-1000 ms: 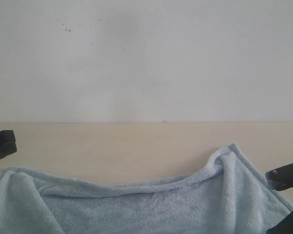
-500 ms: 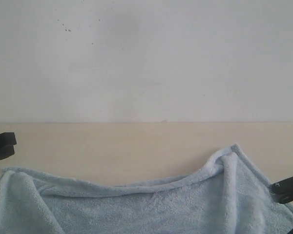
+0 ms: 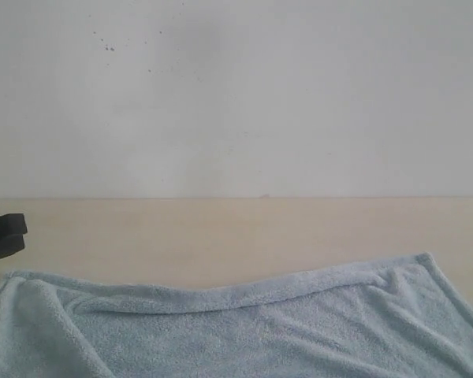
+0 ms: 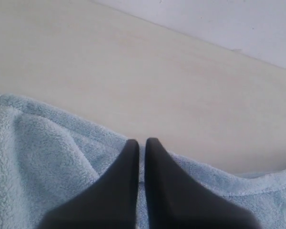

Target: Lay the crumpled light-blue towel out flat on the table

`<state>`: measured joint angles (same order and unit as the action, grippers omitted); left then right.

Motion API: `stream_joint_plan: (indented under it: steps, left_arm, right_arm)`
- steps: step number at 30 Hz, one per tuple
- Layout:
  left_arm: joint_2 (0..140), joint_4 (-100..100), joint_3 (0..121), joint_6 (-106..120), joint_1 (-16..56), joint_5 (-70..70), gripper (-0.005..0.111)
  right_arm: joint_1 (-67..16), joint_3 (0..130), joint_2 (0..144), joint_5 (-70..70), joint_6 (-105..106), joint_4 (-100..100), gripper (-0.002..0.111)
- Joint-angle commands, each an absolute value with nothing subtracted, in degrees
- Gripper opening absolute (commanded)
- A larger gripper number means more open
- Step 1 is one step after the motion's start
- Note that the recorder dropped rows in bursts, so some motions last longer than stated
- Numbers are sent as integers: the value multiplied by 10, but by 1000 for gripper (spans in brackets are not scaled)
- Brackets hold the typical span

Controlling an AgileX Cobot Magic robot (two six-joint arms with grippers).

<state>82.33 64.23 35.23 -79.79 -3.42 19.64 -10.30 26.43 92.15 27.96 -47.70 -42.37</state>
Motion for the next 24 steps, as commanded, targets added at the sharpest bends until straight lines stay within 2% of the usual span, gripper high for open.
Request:
stream_joint_plan:
  steps: [1,6,18,24]
  left_arm:
    - [834,641,349,-801,-33,204,4]
    - [877,644,349,-801,-33,248,4]
    - [894,645,350,-798,-33,277,4]
    - [894,645,350,-792,-33,279,4]
  right_arm:
    - [-99,260,845,184,-443,-379,0]
    - [-99,301,763,81,-373,-363,0]
    - [-224,551,977,163,-132,-192,0]
    - [-266,621,1055,203,-23,-77,0]
